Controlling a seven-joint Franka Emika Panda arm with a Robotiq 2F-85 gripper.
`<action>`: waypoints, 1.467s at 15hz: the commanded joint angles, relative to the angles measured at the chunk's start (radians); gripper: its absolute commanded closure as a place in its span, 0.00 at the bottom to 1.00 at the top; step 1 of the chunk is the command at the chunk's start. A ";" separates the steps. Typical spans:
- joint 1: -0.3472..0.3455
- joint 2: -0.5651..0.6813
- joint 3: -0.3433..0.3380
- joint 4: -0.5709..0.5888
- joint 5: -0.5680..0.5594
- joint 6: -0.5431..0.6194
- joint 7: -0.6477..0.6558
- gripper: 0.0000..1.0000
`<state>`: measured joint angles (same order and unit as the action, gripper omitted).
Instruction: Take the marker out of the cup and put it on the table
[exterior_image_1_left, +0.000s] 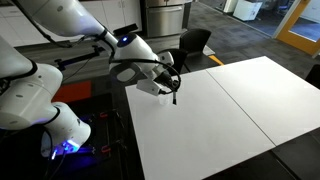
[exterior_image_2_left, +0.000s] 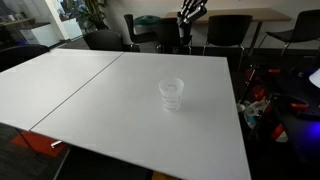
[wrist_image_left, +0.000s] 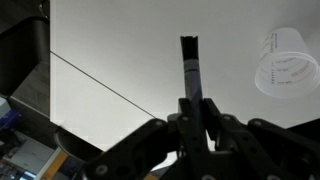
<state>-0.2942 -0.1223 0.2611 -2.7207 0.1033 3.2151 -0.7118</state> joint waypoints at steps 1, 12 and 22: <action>0.025 0.020 -0.039 0.105 0.024 -0.190 -0.025 0.95; 0.156 0.225 -0.254 0.419 -0.204 -0.512 0.125 0.95; 0.167 0.535 -0.238 0.681 -0.205 -0.630 0.145 0.95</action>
<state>-0.1235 0.3359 0.0089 -2.1441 -0.1123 2.6617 -0.5820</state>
